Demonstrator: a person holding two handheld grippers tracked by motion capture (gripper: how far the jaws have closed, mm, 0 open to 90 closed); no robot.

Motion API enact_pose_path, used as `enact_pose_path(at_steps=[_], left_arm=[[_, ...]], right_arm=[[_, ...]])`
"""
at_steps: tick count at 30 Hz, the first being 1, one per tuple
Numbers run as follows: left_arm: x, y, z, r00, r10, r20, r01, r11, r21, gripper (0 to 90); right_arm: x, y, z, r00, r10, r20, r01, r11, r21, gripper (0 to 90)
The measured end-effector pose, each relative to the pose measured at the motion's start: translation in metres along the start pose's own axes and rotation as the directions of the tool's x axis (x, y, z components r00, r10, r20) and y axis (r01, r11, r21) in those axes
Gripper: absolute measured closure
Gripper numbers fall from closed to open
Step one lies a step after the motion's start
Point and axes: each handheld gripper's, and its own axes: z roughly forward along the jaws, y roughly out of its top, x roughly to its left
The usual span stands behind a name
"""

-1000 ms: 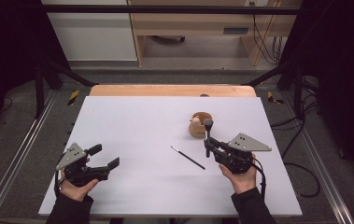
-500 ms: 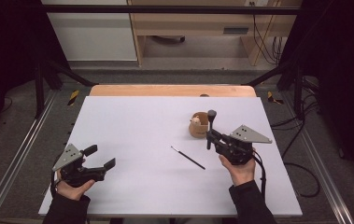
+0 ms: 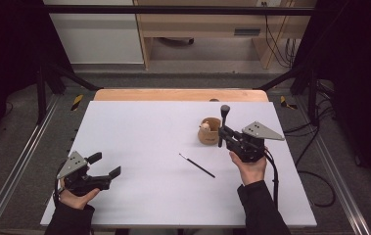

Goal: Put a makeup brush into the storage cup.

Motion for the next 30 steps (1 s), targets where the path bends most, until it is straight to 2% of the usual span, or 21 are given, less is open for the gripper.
enact_pose_path(at_steps=[16, 23, 30], left_arm=[[0.001, 0.0, 0.001, 1.0, -0.005, 0.002, 0.005, 1.0, 0.004, 7.1], [0.001, 0.0, 0.0, 1.0, -0.007, 0.002, 0.007, 1.0, 0.002, 7.1], [0.001, 0.0, 0.001, 1.0, -0.006, 0.005, 0.006, 1.0, 0.003, 7.1]], right_arm=[[-0.017, 0.008, 0.02, 0.9969, 0.049, 0.061, -0.049, 0.9988, -0.009, 79.3], [-0.021, 0.011, 0.032, 0.9955, 0.036, 0.088, -0.037, 0.9993, 0.004, 79.3], [-0.028, 0.014, 0.043, 0.9918, 0.048, 0.118, -0.049, 0.9988, 0.005, 79.3]])
